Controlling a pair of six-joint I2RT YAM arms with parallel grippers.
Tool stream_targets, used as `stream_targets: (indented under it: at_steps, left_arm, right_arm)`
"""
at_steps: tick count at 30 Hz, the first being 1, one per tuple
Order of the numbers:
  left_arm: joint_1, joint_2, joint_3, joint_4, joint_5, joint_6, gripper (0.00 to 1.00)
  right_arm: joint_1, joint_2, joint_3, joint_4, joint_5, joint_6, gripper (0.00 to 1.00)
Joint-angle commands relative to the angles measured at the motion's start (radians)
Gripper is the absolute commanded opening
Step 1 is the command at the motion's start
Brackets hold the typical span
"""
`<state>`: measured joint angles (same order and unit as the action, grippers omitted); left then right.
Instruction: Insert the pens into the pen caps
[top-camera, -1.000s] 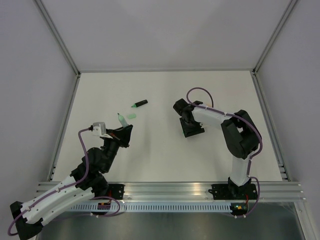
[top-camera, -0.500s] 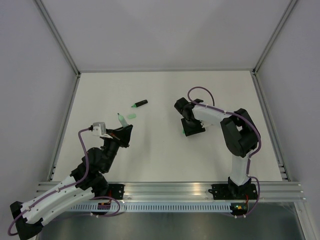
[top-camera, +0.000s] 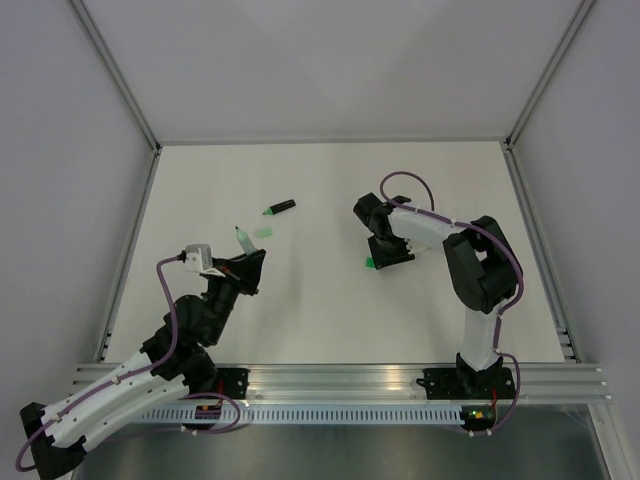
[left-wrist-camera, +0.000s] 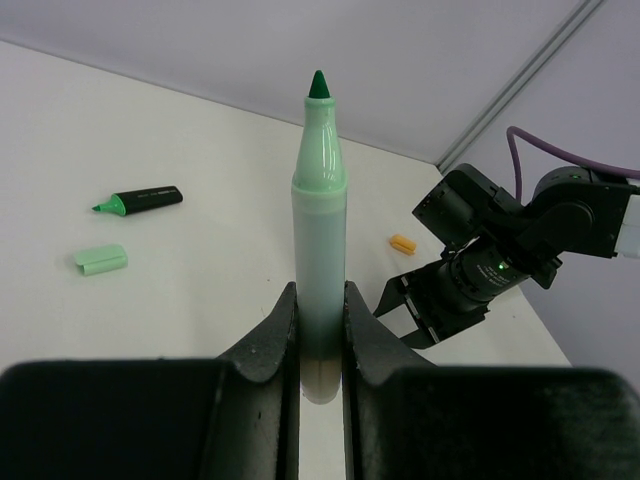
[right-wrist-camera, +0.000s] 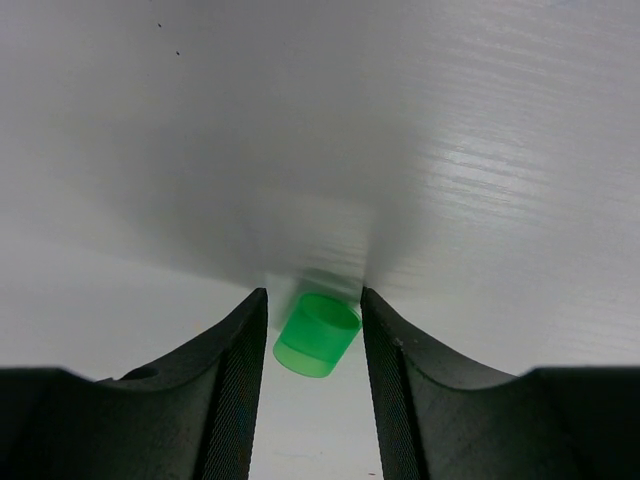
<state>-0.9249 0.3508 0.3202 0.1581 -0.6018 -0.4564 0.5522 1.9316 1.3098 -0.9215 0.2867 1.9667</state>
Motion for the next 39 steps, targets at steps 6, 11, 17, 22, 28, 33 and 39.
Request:
stream_targets:
  at_steps: [6,11,17,22,28,33,39]
  left_arm:
    - [0.001,0.001,-0.001,0.012,-0.019,-0.019,0.02]
    - [0.001,-0.001,-0.001,0.011,-0.018,-0.019,0.02]
    - [0.001,-0.001,-0.003,0.011,-0.019,-0.021,0.02]
    - [0.001,-0.001,-0.003,0.011,-0.021,-0.021,0.02]
    - [0.001,-0.001,-0.004,0.009,-0.027,-0.019,0.02]
    - [0.001,-0.004,-0.004,0.008,-0.030,-0.022,0.02]
    - [0.001,-0.006,-0.004,0.006,-0.029,-0.024,0.02]
  right_arm:
    - [-0.003,0.029,0.031,0.041,0.011,-0.060,0.48]
    - [-0.003,0.066,0.040,0.148,-0.021,-0.153,0.32]
    - [-0.003,0.133,0.126,0.185,-0.008,-0.339,0.24]
    - [-0.003,0.139,0.137,0.197,0.034,-0.433,0.37]
    - [-0.005,0.063,0.109,0.324,0.064,-0.705,0.48]
    - [-0.031,-0.084,-0.039,0.539,0.014,-1.130,0.57]
    - [-0.051,-0.120,-0.070,0.506,-0.070,-1.198,0.59]
